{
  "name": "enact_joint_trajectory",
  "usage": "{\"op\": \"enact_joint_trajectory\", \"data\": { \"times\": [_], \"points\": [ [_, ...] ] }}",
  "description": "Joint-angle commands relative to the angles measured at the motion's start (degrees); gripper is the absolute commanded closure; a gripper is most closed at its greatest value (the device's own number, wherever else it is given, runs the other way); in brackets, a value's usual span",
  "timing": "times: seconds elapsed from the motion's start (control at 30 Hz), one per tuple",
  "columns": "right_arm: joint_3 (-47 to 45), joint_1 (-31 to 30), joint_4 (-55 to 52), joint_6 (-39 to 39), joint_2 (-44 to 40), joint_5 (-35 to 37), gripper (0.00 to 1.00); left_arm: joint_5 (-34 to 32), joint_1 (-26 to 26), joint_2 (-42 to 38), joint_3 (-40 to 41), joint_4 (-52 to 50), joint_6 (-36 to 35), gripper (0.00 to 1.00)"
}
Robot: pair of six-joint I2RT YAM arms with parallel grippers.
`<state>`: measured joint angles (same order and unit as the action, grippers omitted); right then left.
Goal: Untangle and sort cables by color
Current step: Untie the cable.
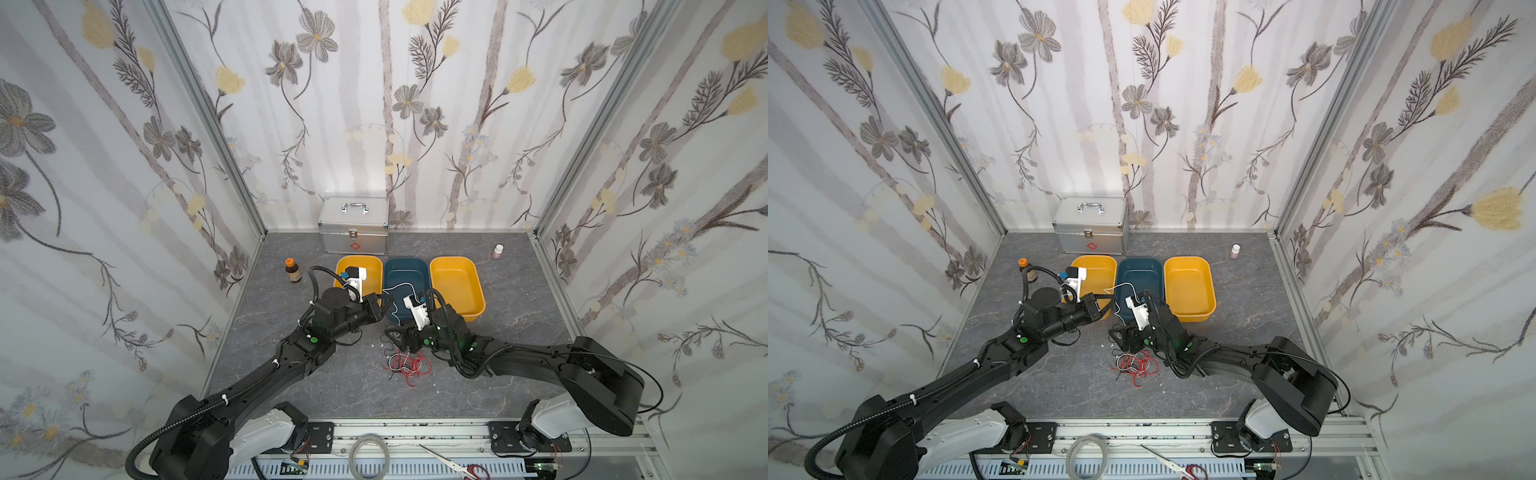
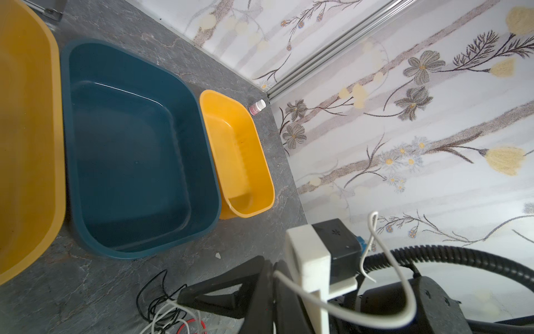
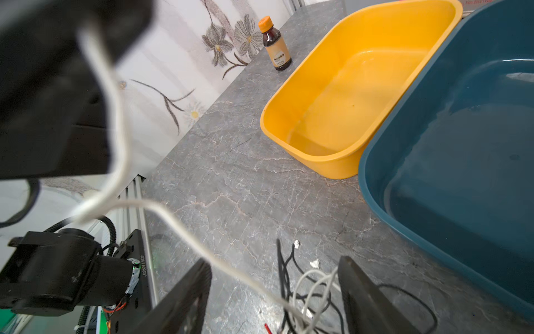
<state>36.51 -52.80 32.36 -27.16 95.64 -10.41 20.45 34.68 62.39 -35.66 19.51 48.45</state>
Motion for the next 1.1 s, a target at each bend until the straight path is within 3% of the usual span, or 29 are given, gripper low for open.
{"op": "enact_joint_trajectory", "data": {
  "times": [0.0,0.2,0.33,0.9,1.07],
  "points": [
    [1.0,0.1,1.9,-0.7,2.4,0.7,0.33,0.5,-0.1,-0.9,-0.7,2.6,1.4,1.0],
    [-0.4,0.2,0.2,-1.4,1.4,2.0,0.44,-2.0,-0.2,-3.9,-1.8,-0.1,0.5,1.0],
    [-2.4,0.6,-1.7,-1.9,0.7,2.6,0.67,-3.3,-0.4,-6.0,-3.4,-2.1,0.4,1.0],
    [-10.5,1.3,-2.8,-3.7,-0.8,3.4,0.64,-4.9,-3.7,-10.5,-7.4,-8.3,0.8,1.0],
    [-10.6,0.8,-2.1,-1.7,-5.7,-2.1,0.54,-3.5,-3.8,-10.2,-7.8,-8.6,0.3,1.0]
  ]
}}
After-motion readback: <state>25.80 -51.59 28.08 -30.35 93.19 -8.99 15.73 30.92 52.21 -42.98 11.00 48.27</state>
